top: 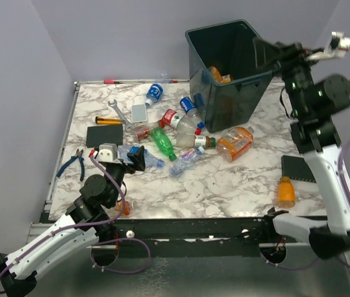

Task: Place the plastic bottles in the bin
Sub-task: Place the plastic bottle in the trash bin, then pick up the plastic bottle from the corner of the board.

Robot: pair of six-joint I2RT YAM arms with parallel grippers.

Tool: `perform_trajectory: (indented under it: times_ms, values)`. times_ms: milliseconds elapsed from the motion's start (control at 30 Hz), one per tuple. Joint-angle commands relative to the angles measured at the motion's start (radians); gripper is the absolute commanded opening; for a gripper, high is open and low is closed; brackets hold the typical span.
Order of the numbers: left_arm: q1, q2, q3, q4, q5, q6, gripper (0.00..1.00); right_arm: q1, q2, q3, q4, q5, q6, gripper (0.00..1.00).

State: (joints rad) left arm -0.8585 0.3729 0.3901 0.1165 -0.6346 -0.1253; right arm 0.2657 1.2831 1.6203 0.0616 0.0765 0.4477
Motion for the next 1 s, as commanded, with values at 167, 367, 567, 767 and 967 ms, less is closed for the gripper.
perform_trajectory:
  times_ms: [167, 367, 567, 767, 967]
  values:
    - [0.006, 0.142, 0.097, -0.180, -0.318, -0.106, 0.99, 0.142, -0.296, -0.734, 0.133, -0.553, 0.161, 0.89]
    - [0.006, 0.155, 0.148, -0.432, -0.352, -0.435, 0.99, 0.518, -0.178, -0.951, 0.118, -0.451, 0.096, 0.88]
    - [0.007, -0.004, 0.113, -0.460, -0.466, -0.412, 0.99, 0.798, 0.105, -0.897, 0.167, -0.312, -0.015, 0.83]
    - [0.005, -0.096, 0.109, -0.505, -0.504, -0.376, 0.99, 0.871, 0.330, -0.818, 0.348, -0.354, -0.111, 0.80]
    - [0.005, -0.121, 0.097, -0.494, -0.488, -0.397, 0.99, 0.909, 0.543, -0.649, 0.401, -0.411, -0.204, 0.84]
